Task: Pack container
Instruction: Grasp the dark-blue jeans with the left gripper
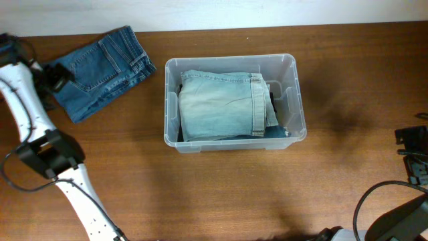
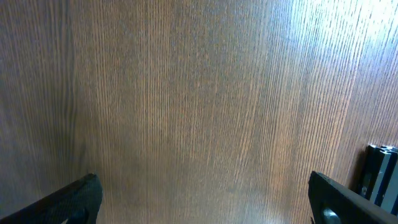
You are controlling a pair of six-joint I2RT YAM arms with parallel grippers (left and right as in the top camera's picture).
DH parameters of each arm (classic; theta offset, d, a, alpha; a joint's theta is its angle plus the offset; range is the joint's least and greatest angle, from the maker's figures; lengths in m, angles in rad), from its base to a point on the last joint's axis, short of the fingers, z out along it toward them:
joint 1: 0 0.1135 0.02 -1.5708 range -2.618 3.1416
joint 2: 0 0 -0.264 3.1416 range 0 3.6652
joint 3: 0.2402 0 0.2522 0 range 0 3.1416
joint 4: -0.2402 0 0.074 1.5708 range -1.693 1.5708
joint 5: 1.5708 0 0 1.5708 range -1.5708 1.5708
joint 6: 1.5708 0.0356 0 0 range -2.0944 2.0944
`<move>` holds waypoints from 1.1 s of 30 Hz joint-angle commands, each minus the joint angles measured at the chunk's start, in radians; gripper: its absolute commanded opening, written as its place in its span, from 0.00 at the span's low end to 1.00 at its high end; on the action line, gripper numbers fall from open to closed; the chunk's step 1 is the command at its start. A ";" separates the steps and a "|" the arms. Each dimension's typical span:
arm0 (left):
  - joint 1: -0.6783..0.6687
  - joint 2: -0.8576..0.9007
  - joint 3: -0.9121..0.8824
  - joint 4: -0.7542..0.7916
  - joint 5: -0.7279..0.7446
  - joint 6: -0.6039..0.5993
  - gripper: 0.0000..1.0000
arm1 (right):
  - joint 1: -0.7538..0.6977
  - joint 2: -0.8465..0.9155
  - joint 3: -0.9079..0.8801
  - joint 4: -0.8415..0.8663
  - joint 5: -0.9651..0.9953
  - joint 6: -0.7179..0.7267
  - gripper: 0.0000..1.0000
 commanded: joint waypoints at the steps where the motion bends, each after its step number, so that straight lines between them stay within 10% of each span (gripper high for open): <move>1: 0.046 0.002 0.012 0.006 0.070 0.098 1.00 | -0.005 -0.010 -0.002 0.000 0.013 0.008 0.98; 33: 0.052 0.155 0.002 0.179 0.261 0.192 0.99 | -0.005 -0.010 -0.002 0.000 0.013 0.008 0.98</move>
